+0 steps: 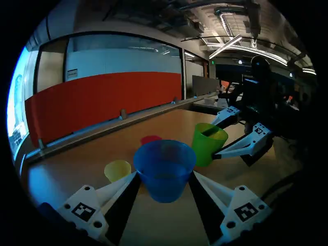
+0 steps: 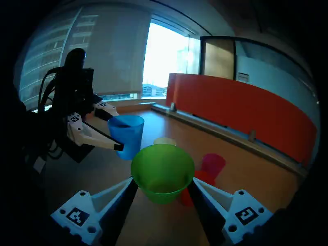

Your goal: Pour water

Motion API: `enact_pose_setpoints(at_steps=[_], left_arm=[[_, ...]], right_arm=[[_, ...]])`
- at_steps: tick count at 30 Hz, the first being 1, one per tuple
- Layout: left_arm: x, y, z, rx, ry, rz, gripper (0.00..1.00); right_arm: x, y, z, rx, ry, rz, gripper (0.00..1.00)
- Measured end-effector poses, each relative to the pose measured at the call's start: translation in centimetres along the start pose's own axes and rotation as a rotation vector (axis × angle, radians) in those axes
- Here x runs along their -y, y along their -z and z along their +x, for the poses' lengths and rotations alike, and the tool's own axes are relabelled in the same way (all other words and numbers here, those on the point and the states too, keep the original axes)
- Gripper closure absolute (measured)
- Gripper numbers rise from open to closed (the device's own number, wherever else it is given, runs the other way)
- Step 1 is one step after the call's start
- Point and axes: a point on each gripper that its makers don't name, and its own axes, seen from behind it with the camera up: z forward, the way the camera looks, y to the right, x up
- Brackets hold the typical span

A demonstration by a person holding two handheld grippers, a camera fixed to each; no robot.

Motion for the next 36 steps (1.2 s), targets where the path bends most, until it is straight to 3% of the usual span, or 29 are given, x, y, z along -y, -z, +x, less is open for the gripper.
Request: enact_pose_setpoints(at_steps=[18, 36], left_arm=[[0.7, 1.5, 1.4, -0.069, 0.012, 0.046, 0.2], [0.6, 3.0, 4.2, -0.188, 0.028, 0.075, 0.2]], right_arm=[[0.2, 0.0, 1.6, -0.067, -0.017, -0.014, 0.14], [0.2, -0.1, 2.9, -0.1, 0.003, -0.026, 0.13]])
